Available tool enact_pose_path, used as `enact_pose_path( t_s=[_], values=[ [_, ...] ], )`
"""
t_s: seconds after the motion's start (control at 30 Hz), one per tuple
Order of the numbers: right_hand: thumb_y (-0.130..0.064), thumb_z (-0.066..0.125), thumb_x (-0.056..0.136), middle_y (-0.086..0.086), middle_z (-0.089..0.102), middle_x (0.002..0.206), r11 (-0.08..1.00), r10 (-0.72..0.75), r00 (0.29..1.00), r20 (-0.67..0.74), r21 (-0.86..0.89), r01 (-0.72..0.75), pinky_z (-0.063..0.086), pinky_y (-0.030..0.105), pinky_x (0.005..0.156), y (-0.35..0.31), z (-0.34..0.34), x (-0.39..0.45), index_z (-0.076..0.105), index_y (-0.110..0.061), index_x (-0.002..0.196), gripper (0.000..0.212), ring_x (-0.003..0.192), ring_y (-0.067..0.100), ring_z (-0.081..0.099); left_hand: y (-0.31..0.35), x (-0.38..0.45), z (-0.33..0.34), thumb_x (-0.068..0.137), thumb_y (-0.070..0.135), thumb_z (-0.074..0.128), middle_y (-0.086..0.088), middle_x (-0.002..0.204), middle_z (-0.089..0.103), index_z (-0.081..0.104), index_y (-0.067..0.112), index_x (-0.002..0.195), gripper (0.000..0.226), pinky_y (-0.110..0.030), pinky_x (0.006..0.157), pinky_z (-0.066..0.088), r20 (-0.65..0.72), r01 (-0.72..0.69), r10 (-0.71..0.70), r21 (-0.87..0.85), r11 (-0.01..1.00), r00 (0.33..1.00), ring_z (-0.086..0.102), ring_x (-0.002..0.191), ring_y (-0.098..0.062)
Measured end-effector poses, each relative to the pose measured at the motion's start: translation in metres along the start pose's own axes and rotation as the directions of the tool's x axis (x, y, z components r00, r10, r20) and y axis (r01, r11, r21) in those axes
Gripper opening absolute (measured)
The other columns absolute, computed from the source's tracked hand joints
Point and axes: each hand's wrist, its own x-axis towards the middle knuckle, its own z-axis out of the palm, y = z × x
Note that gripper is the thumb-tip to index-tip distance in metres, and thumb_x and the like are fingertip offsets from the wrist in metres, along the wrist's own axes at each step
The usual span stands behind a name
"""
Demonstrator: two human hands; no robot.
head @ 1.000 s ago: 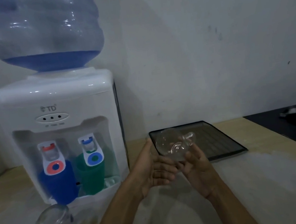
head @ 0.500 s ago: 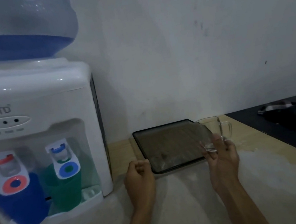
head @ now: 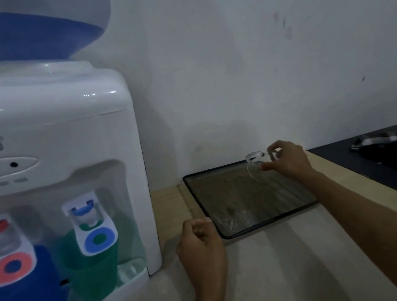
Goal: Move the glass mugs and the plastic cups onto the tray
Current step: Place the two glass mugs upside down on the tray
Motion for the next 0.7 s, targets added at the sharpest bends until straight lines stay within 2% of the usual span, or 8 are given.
enact_pose_path(
  t_s=[0.13,0.23,0.3,0.4,0.57,0.7],
  values=[
    [-0.058,0.096,0.052,0.009,0.071,0.117,0.958,-0.038,0.987,0.155,-0.276,0.08,0.051,0.033,0.079,-0.011,0.014,0.038,0.072,-0.02,0.113,0.076,0.099,0.025,0.065,-0.003,0.003,0.002,0.092,0.023,0.065,0.004,0.069,0.068,0.063,0.032,0.076,0.018,-0.048,0.059,0.062,-0.015,0.002,-0.002,0.013,1.0,1.0,0.067,0.063,-0.018],
    [-0.048,0.096,0.059,0.01,0.066,0.128,0.932,-0.056,0.968,0.246,-0.334,0.139,0.053,0.038,0.088,-0.018,0.024,0.05,0.069,-0.02,0.124,0.076,0.109,0.027,0.062,-0.006,0.003,0.004,0.092,0.024,0.067,0.005,0.068,0.068,0.063,0.032,0.076,0.018,-0.045,0.057,0.061,0.0,0.0,0.0,0.041,0.999,1.0,0.067,0.061,-0.016],
    [-0.039,0.096,0.063,0.008,0.065,0.133,0.914,-0.086,0.956,0.281,-0.36,0.188,0.053,0.042,0.097,-0.023,0.03,0.055,0.067,-0.021,0.129,0.074,0.119,0.028,0.061,-0.006,0.003,0.005,0.093,0.026,0.068,0.006,0.068,0.068,0.063,0.03,0.076,0.019,-0.035,0.057,0.058,0.0,-0.023,0.023,0.068,0.997,1.0,0.065,0.061,-0.011],
    [-0.031,0.095,0.068,0.008,0.064,0.138,0.892,-0.124,0.945,0.303,-0.383,0.24,0.051,0.044,0.104,-0.027,0.036,0.058,0.065,-0.019,0.133,0.073,0.125,0.029,0.059,-0.003,0.001,0.007,0.093,0.032,0.068,0.008,0.067,0.067,0.063,0.028,0.075,0.019,-0.024,0.056,0.051,-0.012,-0.039,0.041,0.11,0.993,0.999,0.062,0.062,-0.004],
    [-0.029,0.092,0.072,0.01,0.063,0.138,0.886,-0.155,0.947,0.28,-0.384,0.259,0.052,0.044,0.102,-0.025,0.044,0.057,0.061,-0.019,0.138,0.073,0.125,0.03,0.059,-0.004,0.001,0.008,0.093,0.035,0.067,0.005,0.066,0.067,0.062,0.028,0.074,0.021,-0.028,0.058,0.053,-0.005,-0.031,0.032,0.126,0.992,0.999,0.063,0.061,-0.005],
    [-0.039,0.089,0.074,0.011,0.059,0.138,0.893,-0.144,0.958,0.249,-0.385,0.234,0.051,0.05,0.103,-0.023,0.048,0.055,0.056,-0.025,0.143,0.078,0.126,0.032,0.057,-0.003,0.001,0.007,0.093,0.037,0.067,0.008,0.066,0.067,0.061,0.028,0.076,0.02,-0.025,0.058,0.051,-0.007,-0.034,0.035,0.143,0.989,0.999,0.062,0.061,-0.003]
  ],
)
